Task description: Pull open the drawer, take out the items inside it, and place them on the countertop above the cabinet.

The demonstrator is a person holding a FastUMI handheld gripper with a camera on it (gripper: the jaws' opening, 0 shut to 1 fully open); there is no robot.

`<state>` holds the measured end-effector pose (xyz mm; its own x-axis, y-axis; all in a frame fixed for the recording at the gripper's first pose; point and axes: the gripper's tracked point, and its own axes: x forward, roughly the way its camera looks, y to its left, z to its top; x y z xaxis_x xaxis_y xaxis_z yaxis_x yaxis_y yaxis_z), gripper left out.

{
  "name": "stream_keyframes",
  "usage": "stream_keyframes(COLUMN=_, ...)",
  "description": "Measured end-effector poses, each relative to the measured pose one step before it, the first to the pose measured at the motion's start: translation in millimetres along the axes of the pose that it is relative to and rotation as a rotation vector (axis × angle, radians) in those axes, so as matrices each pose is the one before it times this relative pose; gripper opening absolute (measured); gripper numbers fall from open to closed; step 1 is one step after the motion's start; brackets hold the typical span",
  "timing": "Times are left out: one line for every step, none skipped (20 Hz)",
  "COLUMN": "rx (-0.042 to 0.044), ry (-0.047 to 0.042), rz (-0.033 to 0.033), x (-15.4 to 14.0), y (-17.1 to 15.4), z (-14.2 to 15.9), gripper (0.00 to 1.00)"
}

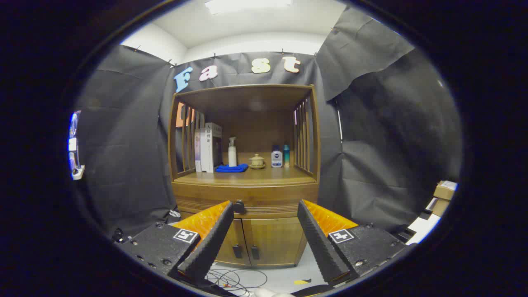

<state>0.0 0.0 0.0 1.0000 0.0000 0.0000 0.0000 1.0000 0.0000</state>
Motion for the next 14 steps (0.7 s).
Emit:
stream_keyframes(rx=0.00173, ry=-0.00057, rz=-0.00296, x=0.37, y=-1.32, z=0.66, gripper=1.0)
stream_keyframes(rx=0.00406, ry=0.00155, rz=0.00495, x=-0.16, y=0.28, z=-0.96, gripper=1.0)
stream_keyframes(rx=0.0034, ry=0.00276, rz=0.00482, x=0.08, y=0.4, z=-0.43, gripper=1.0)
stream_keyframes(rx=0.00158, ry=0.00221, rz=-0.00214, x=0.42, y=-1.54, z=0.0, gripper=1.0)
stream_keyframes(rx=0.00113, ry=-0.00134, rz=-0.00017, x=0.14, y=-0.77, z=1.36, gripper=1.0)
stream_keyframes(rx=-0.00281, ry=-0.0042, rz=-0.0002, x=0.29, y=0.59, z=0.73, gripper=1.0)
stream_keyframes(rx=-0.00862, ry=-0.0033, rz=-0.00379, x=0.94, y=-0.33, z=0.71, gripper=1.0)
stream_keyframes(rx=-0.00794, ry=-0.00133, rz=-0.00242, x=0.52, y=1.37, z=-1.41, gripper=1.0)
stream_keyframes(rx=-0.00446, ry=-0.00006, rz=-0.00086, x=1.59, y=1.16, z=0.4, gripper=1.0)
stream_keyframes(rx=0.00001, ry=0.00237, rz=0.0022, x=2.02, y=0.42, z=-0.17, gripper=1.0)
stream_keyframes(rx=0.00444, ry=0.00116, rz=0.00161, x=3.29, y=-0.38, z=0.81, gripper=1.0)
stream_keyframes(rx=0.00405, ry=-0.00229, rz=0.00089, x=2.99, y=-1.12, z=1.82, gripper=1.0)
stream_keyframes(rx=-0.00027, ry=-0.00278, rz=0.00005, x=6.35, y=-1.34, z=2.79, gripper=1.0)
stream_keyframes(rx=-0.00421, ry=-0.00448, rz=-0.00284, x=7.98, y=-0.97, z=1.93, gripper=1.0)
